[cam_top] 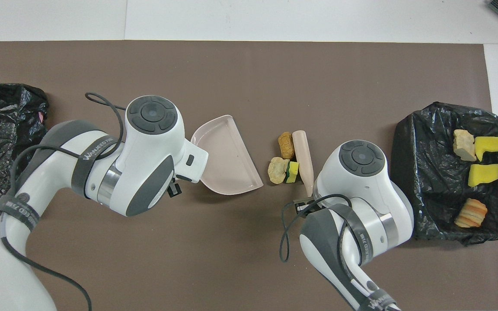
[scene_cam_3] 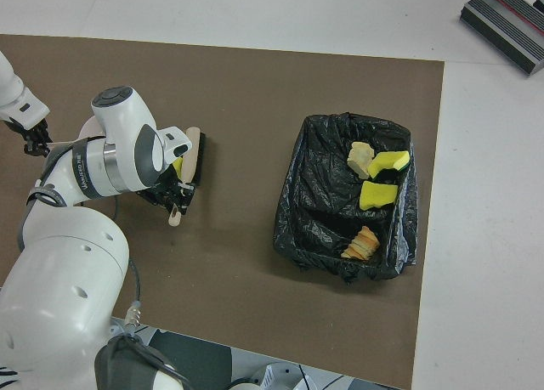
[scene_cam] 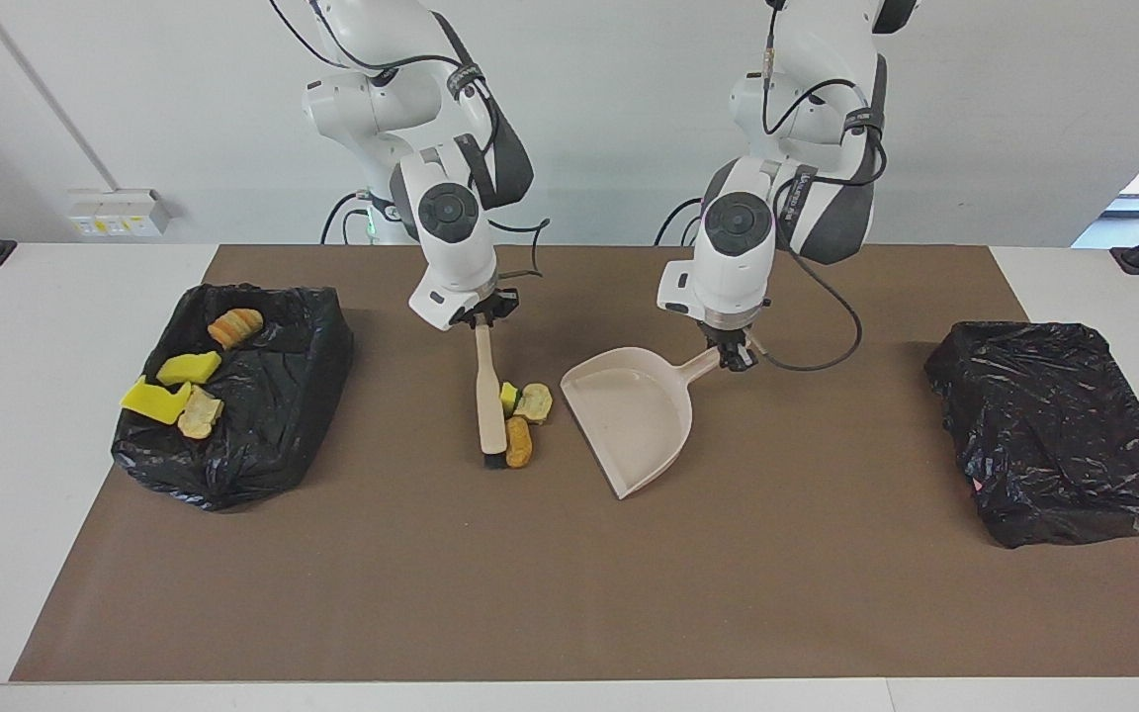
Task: Sweep and dump trash in bin
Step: 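Sweep the bread and sponge pieces into the dustpan with the right gripper's brush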
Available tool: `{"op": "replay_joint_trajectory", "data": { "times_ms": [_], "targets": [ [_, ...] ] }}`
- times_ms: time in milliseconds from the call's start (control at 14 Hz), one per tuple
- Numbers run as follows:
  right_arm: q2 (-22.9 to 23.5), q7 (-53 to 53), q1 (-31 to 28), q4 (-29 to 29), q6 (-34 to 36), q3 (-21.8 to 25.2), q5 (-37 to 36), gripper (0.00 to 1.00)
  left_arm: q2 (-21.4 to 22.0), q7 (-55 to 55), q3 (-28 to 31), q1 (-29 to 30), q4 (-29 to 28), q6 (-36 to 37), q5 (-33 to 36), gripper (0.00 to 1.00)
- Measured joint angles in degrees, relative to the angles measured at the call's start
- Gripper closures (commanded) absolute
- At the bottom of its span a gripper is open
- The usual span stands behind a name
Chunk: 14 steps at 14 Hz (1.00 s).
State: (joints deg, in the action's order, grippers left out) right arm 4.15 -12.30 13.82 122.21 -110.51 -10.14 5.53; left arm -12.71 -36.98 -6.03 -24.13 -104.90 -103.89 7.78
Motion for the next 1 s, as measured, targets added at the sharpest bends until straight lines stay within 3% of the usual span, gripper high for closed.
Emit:
{"op": "replay_joint_trajectory", "data": {
  "times_ms": [215,573,788,1003],
  "targets": [
    [0.0,3.9,0.0,0.3,0.0,0.0,0.7,1.00,0.3,-0.5,0.0,-1.2,-1.6,-1.3,0.7,1.00],
    [-0.4,5.6,2.0,0.4,0.0,-0.1,9.5,1.00,0.6,-2.7,-0.2,-2.1,-2.9,-3.1,0.9,1.00],
    [-0.9,5.6,5.0,0.1,0.0,-0.2,16.6,1.00,0.8,-5.2,0.0,-2.1,-5.0,-7.4,0.9,1.00],
    [-1.2,2.6,7.5,-1.8,0.0,-0.2,18.2,1.00,1.6,-7.2,0.2,-1.5,-8.1,-12.3,0.4,1.00]
  ]
}}
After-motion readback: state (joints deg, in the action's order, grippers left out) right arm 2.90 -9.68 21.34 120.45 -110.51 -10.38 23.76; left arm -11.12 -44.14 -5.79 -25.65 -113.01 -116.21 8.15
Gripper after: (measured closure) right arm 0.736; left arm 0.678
